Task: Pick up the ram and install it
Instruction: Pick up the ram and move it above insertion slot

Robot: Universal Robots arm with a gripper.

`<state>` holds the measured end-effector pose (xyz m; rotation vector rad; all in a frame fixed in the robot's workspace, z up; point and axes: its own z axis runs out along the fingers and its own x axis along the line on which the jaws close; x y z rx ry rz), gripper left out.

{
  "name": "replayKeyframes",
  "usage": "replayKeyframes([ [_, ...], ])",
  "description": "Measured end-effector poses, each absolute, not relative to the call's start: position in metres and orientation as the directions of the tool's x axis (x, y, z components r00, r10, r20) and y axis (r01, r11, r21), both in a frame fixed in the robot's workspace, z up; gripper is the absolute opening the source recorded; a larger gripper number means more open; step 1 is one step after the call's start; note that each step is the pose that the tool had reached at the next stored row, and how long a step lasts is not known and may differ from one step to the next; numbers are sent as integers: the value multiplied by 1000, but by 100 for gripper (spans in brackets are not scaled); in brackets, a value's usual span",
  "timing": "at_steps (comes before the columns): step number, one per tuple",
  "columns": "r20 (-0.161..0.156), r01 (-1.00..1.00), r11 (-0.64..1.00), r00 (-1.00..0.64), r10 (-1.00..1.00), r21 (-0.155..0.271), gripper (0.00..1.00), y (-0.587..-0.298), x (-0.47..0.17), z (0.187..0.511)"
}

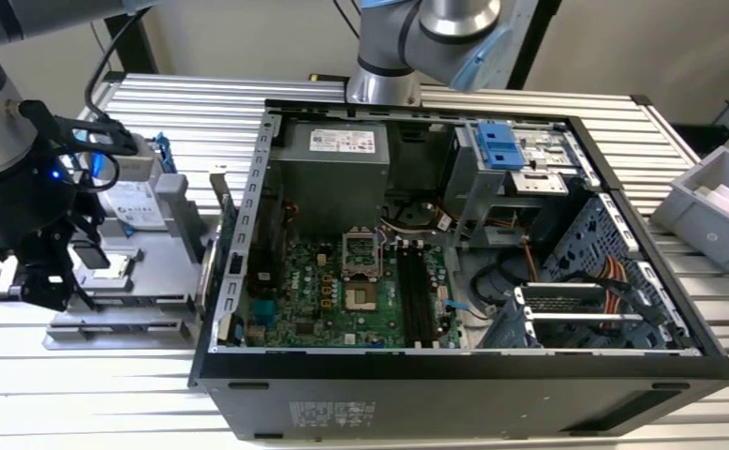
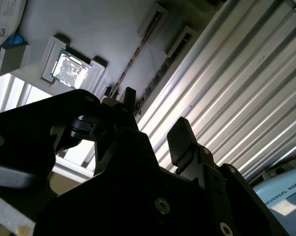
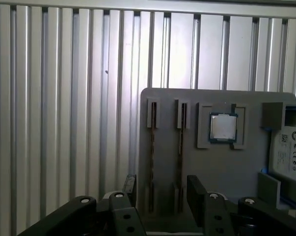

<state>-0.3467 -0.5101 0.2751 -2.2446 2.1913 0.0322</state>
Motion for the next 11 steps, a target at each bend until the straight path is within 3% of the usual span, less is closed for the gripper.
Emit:
replayKeyframes([
  [11, -17, -1000, -24, 24, -1000, 11, 100, -510, -347, 269],
])
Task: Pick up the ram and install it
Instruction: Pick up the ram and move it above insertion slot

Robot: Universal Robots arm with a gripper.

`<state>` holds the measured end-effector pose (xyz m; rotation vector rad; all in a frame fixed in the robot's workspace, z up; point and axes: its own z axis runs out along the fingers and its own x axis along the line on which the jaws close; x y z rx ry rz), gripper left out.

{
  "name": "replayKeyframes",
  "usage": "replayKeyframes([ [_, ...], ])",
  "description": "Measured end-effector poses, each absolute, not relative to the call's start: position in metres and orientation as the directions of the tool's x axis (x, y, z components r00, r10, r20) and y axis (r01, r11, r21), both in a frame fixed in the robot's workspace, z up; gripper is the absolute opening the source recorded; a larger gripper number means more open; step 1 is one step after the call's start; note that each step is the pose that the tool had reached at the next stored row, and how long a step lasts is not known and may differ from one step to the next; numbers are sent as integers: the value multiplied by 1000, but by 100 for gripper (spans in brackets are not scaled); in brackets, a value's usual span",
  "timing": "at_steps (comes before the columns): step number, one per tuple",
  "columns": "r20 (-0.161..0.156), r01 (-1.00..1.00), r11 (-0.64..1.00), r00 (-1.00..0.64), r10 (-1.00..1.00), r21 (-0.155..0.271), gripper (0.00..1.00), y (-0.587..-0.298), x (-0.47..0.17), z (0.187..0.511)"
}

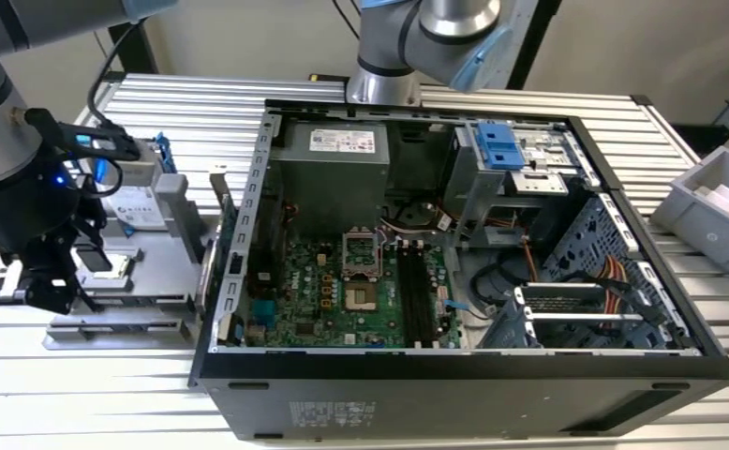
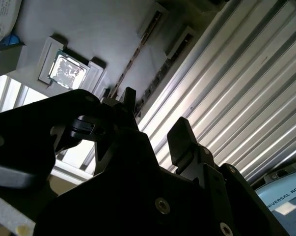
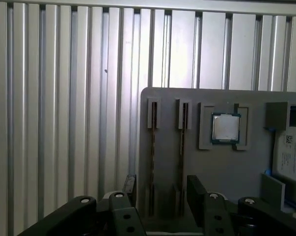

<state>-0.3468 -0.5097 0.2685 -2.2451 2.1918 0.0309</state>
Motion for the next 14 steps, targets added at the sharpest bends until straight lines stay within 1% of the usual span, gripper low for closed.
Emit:
replayKeyframes([
  [14, -11, -1000, -24, 24, -1000, 11, 100, -510, -347, 259],
])
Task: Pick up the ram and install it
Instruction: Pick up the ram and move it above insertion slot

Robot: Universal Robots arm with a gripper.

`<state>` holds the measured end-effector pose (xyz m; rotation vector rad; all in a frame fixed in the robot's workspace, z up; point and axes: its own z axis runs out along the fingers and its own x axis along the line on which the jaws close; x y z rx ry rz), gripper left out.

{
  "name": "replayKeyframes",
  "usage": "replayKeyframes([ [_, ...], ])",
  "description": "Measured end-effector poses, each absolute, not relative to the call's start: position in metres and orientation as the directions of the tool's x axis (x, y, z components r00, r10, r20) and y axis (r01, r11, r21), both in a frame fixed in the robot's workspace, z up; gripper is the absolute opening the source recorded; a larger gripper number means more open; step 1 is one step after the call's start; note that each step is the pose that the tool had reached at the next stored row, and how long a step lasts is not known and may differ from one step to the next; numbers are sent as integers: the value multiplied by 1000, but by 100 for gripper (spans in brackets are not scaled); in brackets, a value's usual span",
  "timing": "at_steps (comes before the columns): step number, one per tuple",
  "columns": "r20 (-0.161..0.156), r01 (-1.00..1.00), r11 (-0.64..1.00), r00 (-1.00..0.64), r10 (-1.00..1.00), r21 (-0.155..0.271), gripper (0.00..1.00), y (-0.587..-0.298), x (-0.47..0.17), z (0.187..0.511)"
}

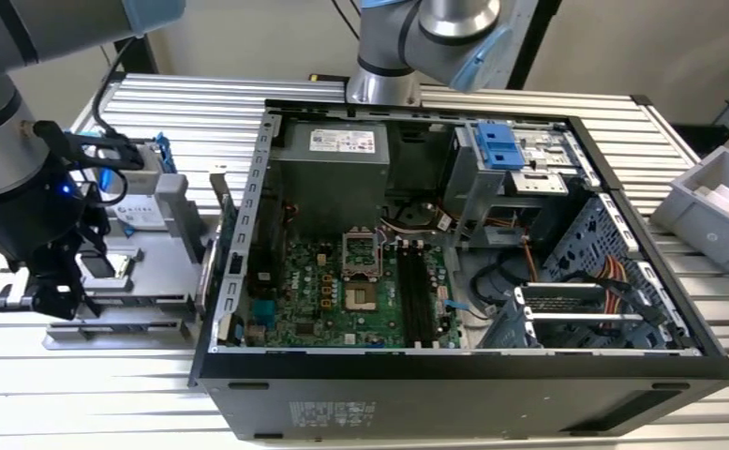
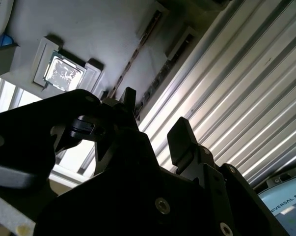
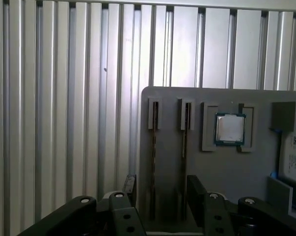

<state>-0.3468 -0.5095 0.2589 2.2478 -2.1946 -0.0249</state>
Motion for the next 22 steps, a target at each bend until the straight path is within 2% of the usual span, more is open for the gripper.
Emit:
replayKeyframes([
  [22, -2, -1000, -24, 24, -1000, 11, 100, -509, -347, 243],
])
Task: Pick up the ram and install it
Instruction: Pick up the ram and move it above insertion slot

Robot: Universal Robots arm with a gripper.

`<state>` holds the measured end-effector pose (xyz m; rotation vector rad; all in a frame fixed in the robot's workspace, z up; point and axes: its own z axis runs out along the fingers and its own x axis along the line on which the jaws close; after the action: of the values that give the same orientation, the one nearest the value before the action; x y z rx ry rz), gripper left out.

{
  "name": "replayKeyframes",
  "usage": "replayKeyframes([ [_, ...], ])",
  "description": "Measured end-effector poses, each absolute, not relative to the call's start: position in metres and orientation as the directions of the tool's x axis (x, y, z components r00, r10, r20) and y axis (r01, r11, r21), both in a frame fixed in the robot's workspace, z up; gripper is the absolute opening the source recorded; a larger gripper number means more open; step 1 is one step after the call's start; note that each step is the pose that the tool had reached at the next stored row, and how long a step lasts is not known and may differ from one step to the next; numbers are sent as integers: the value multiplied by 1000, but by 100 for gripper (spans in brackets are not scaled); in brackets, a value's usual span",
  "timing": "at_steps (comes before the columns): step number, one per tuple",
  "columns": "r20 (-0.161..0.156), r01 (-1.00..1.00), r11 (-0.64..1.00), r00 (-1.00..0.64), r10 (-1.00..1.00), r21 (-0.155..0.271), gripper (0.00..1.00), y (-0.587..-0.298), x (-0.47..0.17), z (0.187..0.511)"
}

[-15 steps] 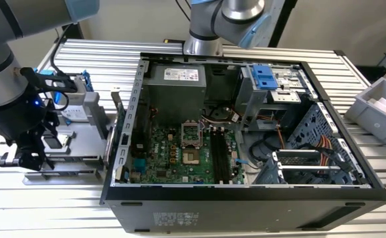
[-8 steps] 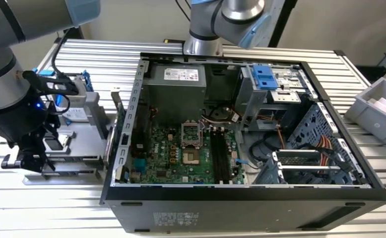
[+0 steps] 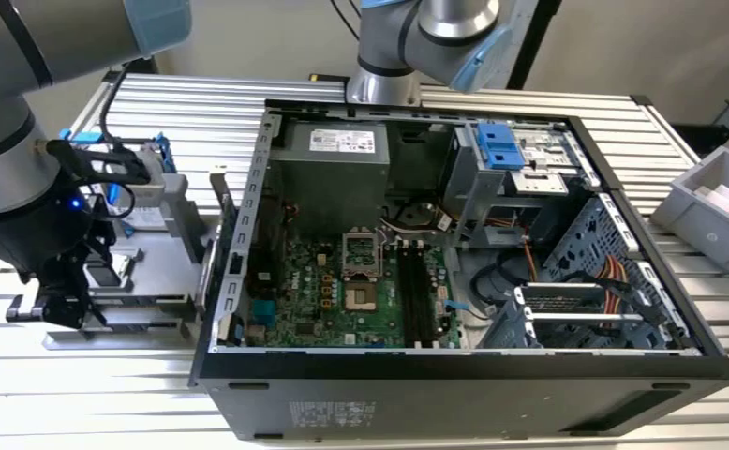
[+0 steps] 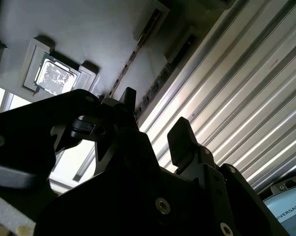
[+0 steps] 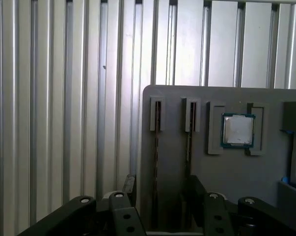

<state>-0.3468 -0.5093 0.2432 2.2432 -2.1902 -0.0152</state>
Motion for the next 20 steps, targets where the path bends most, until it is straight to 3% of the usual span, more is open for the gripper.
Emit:
replayKeyframes([
  [20, 1, -1000, -24, 24, -1000, 11, 100, -509, -347, 229],
])
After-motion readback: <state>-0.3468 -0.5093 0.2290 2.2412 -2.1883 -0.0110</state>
